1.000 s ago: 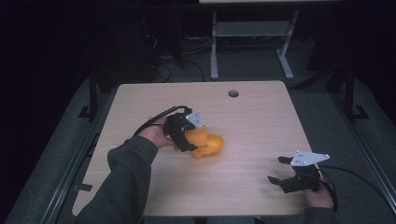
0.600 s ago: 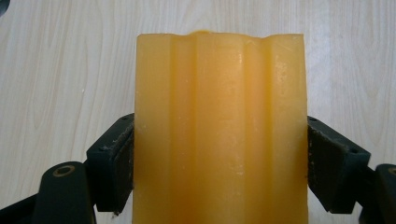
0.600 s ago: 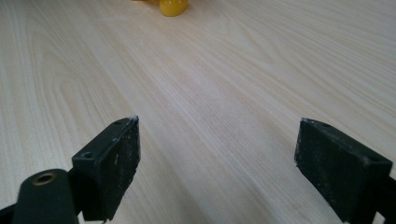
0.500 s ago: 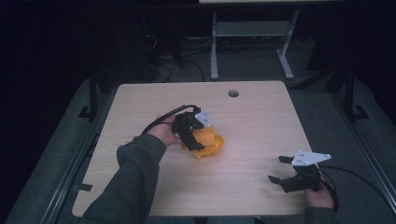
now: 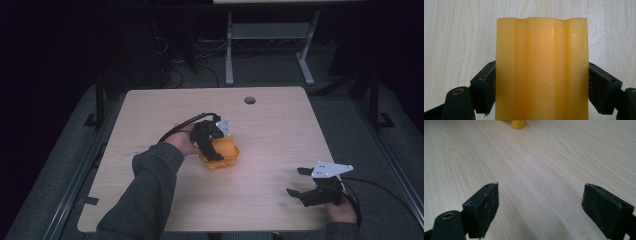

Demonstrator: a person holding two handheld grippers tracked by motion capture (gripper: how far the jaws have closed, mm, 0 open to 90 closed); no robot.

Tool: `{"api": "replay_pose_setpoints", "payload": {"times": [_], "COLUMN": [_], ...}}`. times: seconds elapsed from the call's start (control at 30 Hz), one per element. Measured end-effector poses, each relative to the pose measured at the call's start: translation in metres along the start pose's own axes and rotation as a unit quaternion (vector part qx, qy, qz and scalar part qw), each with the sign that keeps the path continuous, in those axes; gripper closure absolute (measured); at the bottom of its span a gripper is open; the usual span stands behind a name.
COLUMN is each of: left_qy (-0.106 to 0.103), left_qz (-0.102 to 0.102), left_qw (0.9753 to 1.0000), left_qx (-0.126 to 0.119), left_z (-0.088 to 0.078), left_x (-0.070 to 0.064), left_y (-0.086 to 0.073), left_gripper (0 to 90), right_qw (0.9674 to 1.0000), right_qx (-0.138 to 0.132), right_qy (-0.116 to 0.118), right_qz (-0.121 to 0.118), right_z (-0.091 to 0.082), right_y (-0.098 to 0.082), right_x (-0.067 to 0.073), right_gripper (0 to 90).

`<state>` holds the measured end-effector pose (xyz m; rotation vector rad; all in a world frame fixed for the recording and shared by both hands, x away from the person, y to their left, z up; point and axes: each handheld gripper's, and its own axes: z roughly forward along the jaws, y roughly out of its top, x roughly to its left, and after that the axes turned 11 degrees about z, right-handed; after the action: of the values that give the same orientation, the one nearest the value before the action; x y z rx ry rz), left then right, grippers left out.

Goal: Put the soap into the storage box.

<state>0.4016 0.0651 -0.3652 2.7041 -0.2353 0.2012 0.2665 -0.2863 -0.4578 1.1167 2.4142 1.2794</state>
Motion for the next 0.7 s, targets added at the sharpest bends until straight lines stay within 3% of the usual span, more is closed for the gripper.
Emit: {"api": "replay_pose_setpoints", "payload": {"times": [0.7], "left_qy": [-0.022], "left_qz": [-0.011], "left_qw": [0.9995], "left_qx": [0.017], "left_z": [0.018], "left_x": [0.004], "left_y": [0.007], "left_gripper": [20.8], "right_qw": [1.0], "right_qx": [-0.003], "right_qy": [0.001], "right_qz": [-0.001], "right_z": [-0.001], "right_y": [0.0], "right_x": [0.0], "right_gripper": [13.7]}}
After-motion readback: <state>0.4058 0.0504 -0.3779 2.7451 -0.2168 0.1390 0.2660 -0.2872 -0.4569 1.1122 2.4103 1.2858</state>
